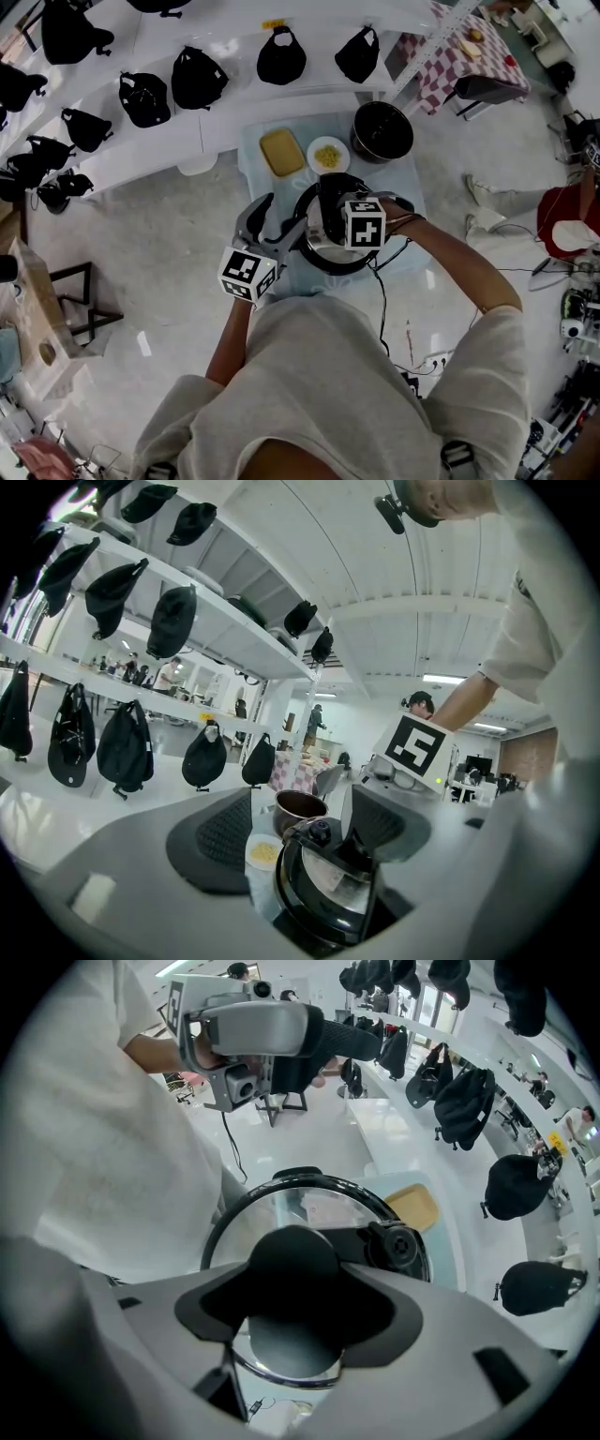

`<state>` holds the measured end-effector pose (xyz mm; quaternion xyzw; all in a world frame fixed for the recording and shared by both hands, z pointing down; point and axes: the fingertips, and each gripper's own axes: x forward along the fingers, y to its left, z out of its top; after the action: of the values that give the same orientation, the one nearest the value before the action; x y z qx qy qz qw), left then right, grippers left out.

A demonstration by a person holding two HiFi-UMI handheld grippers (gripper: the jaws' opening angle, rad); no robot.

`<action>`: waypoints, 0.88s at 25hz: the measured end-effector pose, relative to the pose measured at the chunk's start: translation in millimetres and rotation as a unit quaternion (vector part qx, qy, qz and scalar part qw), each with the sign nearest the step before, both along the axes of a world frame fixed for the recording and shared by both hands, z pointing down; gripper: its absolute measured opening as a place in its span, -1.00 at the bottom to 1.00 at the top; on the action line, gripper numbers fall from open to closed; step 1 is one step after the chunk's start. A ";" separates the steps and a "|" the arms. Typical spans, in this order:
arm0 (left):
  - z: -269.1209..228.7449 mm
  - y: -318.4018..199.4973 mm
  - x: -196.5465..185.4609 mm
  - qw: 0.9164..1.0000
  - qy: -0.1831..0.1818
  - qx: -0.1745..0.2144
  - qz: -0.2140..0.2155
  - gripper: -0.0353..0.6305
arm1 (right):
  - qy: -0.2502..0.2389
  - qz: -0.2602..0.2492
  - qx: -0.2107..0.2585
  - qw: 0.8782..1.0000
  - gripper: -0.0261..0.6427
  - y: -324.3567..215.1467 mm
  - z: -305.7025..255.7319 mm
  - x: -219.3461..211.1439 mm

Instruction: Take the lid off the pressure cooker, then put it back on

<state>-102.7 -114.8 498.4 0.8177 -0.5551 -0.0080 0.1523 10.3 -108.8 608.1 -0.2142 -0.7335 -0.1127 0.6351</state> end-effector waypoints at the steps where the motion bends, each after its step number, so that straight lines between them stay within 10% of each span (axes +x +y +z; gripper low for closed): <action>1: 1.1 0.2 0.1 1.000 0.000 -0.001 0.000 0.07 | 0.002 0.002 0.000 1.000 -0.11 0.3 0.3 -0.1; 15: -2.7 -4.6 -1.6 1.000 -0.004 0.003 0.006 0.07 | -0.001 0.231 -0.005 0.973 -0.11 -18.8 0.1 -1.5; 22: -1.6 -3.6 4.8 1.000 -0.009 0.004 0.013 0.07 | -0.012 0.234 -0.001 0.972 -0.11 -18.8 0.3 -0.6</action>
<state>-97.9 -118.4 496.8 0.8253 -0.5458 -0.0009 0.1447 9.7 -127.6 608.3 -0.0357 -0.7709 0.0370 0.6349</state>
